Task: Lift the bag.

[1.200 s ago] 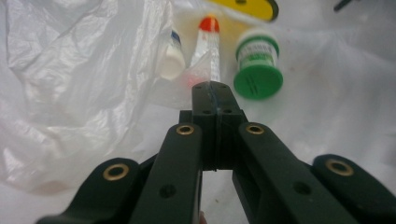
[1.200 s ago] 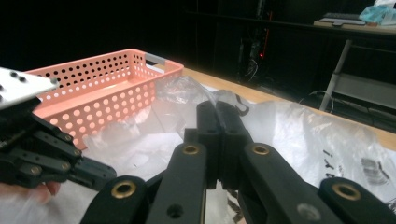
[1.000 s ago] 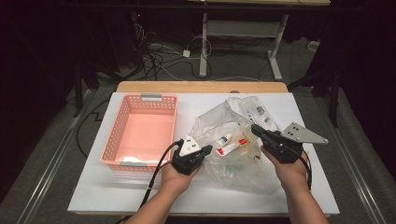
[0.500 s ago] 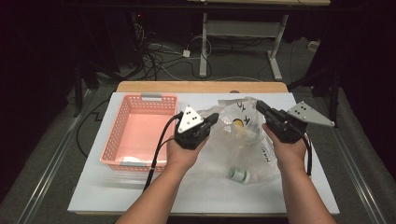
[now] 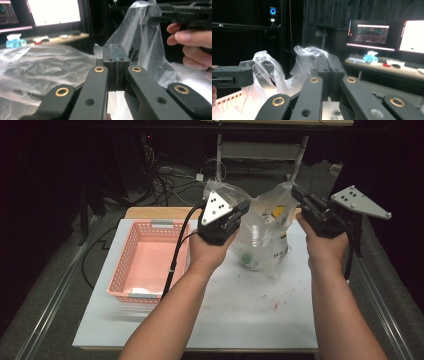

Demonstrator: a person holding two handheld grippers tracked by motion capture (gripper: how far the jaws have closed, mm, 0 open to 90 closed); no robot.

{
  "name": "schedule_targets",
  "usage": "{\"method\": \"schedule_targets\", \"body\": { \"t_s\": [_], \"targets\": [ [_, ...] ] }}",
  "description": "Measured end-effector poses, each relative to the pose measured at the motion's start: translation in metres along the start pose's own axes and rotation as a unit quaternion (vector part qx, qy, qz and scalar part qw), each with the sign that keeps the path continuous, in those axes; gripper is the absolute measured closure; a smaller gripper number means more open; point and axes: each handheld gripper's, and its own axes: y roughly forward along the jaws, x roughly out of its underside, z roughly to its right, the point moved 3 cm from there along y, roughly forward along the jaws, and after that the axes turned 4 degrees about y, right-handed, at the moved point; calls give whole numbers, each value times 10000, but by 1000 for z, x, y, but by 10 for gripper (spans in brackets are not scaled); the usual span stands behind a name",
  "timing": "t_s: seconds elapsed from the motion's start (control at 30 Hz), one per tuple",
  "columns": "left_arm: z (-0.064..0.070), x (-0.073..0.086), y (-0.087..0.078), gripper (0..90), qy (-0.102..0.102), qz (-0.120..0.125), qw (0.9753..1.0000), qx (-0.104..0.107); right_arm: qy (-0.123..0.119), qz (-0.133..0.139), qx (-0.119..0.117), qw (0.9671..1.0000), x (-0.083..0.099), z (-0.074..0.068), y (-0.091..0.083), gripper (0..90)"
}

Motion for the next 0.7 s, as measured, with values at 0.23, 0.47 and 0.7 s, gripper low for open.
{"method": "schedule_targets", "body": {
  "t_s": [0.23, 0.47, 0.7],
  "targets": [
    [3, -11, 5, 888, 106, 97, 9999, 47, 12, 152, 122, 9998, -9, 10, -6, 900],
    [-3, 11, 12, 887, -88, -99, 9999, 24, 184, -260, 317, 9990, 25, 26, -2, 900],
    [-7, 19, 7, 774, -169, -316, 9992, 148, 212, -671, 469, 9964, 51, 41, 8, 900]
  ]
}}
